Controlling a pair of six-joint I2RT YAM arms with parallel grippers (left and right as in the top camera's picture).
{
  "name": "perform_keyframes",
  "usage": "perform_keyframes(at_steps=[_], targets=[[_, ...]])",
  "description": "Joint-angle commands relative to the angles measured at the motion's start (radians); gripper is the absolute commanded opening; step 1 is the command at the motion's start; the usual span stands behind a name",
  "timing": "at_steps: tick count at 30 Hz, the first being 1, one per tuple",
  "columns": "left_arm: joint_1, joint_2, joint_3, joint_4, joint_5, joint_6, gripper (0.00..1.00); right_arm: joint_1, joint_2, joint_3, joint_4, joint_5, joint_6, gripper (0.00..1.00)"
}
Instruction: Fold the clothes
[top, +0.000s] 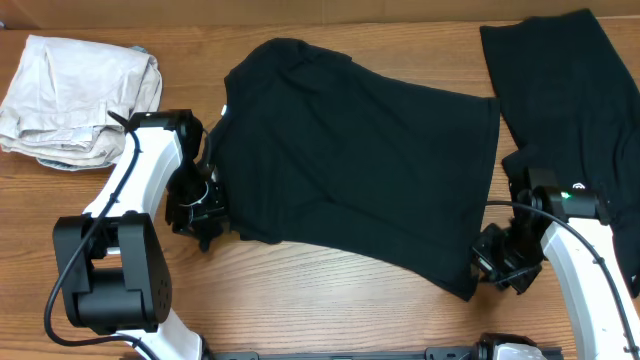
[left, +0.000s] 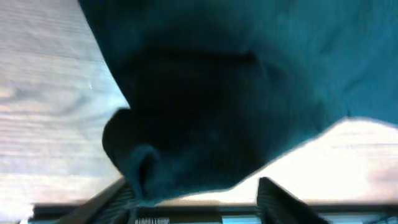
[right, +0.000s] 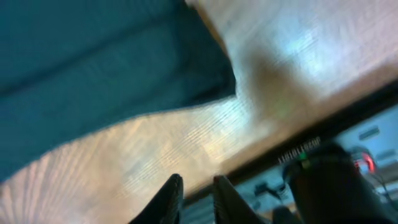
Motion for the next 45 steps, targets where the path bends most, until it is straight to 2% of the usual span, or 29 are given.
perform_keyframes(at_steps=[1, 2, 3, 4, 5, 6, 9, 14, 19, 21, 25, 31, 40, 45], targets=[[0.020, -0.013, 0.006, 0.040, -0.061, -0.022, 0.75, 0.000, -0.016, 0.000, 0.082, 0.030, 0.037, 0.25], [0.029, -0.013, 0.007, 0.055, -0.072, -0.022, 0.82, 0.000, -0.016, 0.003, 0.113, 0.031, 0.021, 0.27], [0.036, -0.013, 0.007, 0.067, -0.088, -0.022, 0.96, 0.000, -0.016, 0.008, 0.144, 0.027, -0.010, 0.39], [0.045, -0.013, 0.007, 0.087, -0.114, -0.021, 1.00, 0.000, -0.015, 0.014, 0.168, 0.027, -0.039, 0.48], [0.051, -0.013, 0.007, 0.116, -0.136, -0.017, 1.00, 0.000, -0.015, 0.022, 0.195, 0.028, -0.066, 0.56], [0.057, -0.013, 0.006, 0.149, -0.156, -0.007, 1.00, 0.000, -0.015, 0.030, 0.225, 0.026, -0.085, 0.68], [0.060, -0.013, 0.007, 0.221, -0.133, 0.042, 1.00, 0.000, -0.015, 0.047, 0.322, 0.004, -0.126, 0.80], [0.051, -0.013, 0.010, 0.307, -0.040, 0.133, 1.00, 0.000, -0.011, 0.050, 0.467, -0.014, -0.135, 0.80], [0.015, -0.013, 0.028, 0.496, 0.025, 0.201, 1.00, 0.000, 0.012, 0.050, 0.566, -0.014, -0.168, 0.81], [-0.005, -0.013, 0.037, 0.576, 0.058, 0.263, 1.00, 0.000, 0.026, 0.050, 0.583, -0.018, -0.188, 0.81], [-0.056, -0.009, 0.038, 0.748, 0.047, 0.328, 1.00, 0.000, 0.060, 0.050, 0.618, -0.024, -0.234, 0.81], [-0.112, 0.054, 0.038, 0.951, 0.002, 0.349, 1.00, 0.000, 0.074, 0.050, 0.628, -0.079, -0.304, 0.84], [-0.165, 0.214, 0.038, 1.017, 0.003, 0.394, 0.99, 0.000, 0.074, 0.050, 0.546, -0.103, -0.304, 0.85], [-0.164, 0.280, 0.038, 1.023, -0.050, 0.393, 0.96, 0.000, 0.074, 0.050, 0.495, -0.105, -0.304, 0.85]])
